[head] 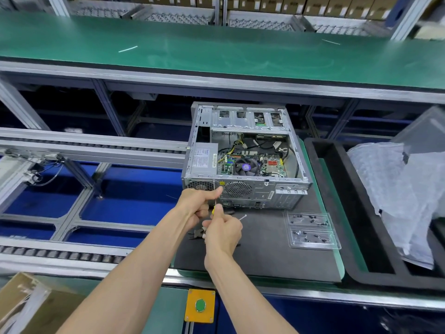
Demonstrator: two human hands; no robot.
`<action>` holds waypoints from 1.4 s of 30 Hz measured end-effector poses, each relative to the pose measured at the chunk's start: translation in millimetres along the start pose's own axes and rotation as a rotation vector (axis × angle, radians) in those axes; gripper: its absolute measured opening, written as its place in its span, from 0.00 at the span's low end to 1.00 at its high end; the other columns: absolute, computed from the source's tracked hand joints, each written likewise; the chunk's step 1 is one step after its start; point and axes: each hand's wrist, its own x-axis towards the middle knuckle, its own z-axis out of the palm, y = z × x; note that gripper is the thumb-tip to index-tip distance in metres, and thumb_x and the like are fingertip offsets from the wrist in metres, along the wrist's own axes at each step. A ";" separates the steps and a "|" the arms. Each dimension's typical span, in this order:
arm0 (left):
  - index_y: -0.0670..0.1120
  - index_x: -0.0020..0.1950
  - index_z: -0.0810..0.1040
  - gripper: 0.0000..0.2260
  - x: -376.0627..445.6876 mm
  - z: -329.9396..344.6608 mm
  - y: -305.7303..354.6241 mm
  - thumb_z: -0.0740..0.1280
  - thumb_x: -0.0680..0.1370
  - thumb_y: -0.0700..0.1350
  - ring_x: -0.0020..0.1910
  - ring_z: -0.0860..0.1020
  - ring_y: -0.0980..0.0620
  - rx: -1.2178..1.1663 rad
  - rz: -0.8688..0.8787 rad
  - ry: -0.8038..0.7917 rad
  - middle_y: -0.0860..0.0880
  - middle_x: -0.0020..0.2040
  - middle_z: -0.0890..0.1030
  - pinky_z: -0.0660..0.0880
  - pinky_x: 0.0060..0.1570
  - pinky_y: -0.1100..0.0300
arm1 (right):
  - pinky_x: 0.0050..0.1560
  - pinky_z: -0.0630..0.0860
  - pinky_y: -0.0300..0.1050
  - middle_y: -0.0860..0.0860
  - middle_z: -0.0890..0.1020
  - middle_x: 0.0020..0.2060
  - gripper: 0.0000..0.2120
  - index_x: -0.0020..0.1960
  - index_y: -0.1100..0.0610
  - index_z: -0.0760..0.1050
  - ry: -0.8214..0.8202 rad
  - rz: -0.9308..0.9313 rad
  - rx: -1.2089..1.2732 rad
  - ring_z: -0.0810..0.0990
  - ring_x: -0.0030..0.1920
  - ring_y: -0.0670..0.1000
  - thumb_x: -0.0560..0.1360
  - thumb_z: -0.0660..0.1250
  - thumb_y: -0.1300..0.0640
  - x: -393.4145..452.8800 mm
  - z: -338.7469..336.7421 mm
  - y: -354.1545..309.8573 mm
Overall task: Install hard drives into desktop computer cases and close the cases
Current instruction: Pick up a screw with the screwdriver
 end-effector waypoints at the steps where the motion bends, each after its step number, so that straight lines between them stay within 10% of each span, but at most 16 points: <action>1: 0.47 0.27 0.72 0.19 -0.1 0.1 -0.9 0.82 0.68 0.42 0.24 0.54 0.54 0.006 -0.002 -0.002 0.52 0.29 0.57 0.55 0.19 0.62 | 0.50 0.81 0.58 0.48 0.83 0.27 0.21 0.38 0.56 0.80 -0.008 0.013 -0.004 0.83 0.41 0.56 0.82 0.59 0.45 -0.4 0.2 -1.8; 7: 0.36 0.45 0.83 0.10 -6.2 -0.2 4.1 0.76 0.75 0.44 0.23 0.54 0.55 0.098 0.030 -0.063 0.53 0.27 0.58 0.54 0.20 0.63 | 0.49 0.82 0.60 0.54 0.85 0.40 0.10 0.43 0.54 0.79 -0.010 0.038 0.025 0.84 0.44 0.59 0.72 0.73 0.48 2.8 0.2 2.8; 11: 0.36 0.53 0.82 0.09 -3.7 -1.4 5.1 0.63 0.81 0.38 0.23 0.53 0.57 -0.019 -0.050 -0.105 0.53 0.28 0.56 0.51 0.22 0.63 | 0.43 0.82 0.59 0.50 0.83 0.27 0.18 0.39 0.57 0.80 0.009 0.041 0.036 0.83 0.37 0.56 0.80 0.64 0.47 0.7 1.3 0.4; 18: 0.36 0.47 0.82 0.06 -6.0 2.6 5.9 0.67 0.80 0.37 0.20 0.55 0.57 0.024 -0.032 -0.004 0.53 0.22 0.60 0.54 0.19 0.64 | 0.41 0.81 0.55 0.55 0.85 0.40 0.09 0.45 0.56 0.80 -0.029 0.063 0.037 0.83 0.40 0.57 0.71 0.74 0.51 3.9 0.6 0.7; 24: 0.37 0.43 0.79 0.07 -5.4 1.9 4.0 0.75 0.75 0.39 0.22 0.54 0.55 -0.032 -0.058 0.004 0.53 0.26 0.59 0.53 0.21 0.62 | 0.36 0.76 0.51 0.52 0.82 0.25 0.23 0.41 0.60 0.79 -0.043 0.099 0.028 0.78 0.30 0.54 0.83 0.57 0.46 2.0 -0.5 -4.9; 31: 0.40 0.38 0.76 0.11 -6.7 4.7 4.0 0.78 0.72 0.39 0.22 0.53 0.55 0.004 -0.003 0.042 0.52 0.27 0.58 0.51 0.22 0.61 | 0.47 0.82 0.60 0.51 0.85 0.32 0.13 0.41 0.57 0.81 0.000 0.027 0.030 0.84 0.41 0.57 0.76 0.71 0.48 1.9 -1.6 -2.0; 38: 0.37 0.47 0.82 0.07 -7.3 5.0 5.1 0.68 0.80 0.40 0.21 0.55 0.57 0.034 -0.065 -0.027 0.54 0.23 0.60 0.53 0.20 0.63 | 0.22 0.67 0.40 0.56 0.81 0.28 0.18 0.39 0.60 0.76 -0.040 0.183 0.125 0.72 0.21 0.51 0.80 0.63 0.48 2.3 -1.9 -8.7; 42: 0.36 0.44 0.84 0.07 -12.1 4.7 8.5 0.75 0.75 0.41 0.21 0.56 0.55 0.123 -0.016 0.038 0.53 0.22 0.65 0.53 0.22 0.62 | 0.42 0.83 0.57 0.54 0.85 0.38 0.10 0.43 0.56 0.80 0.006 0.031 0.008 0.84 0.39 0.54 0.73 0.74 0.49 2.5 -3.5 -2.0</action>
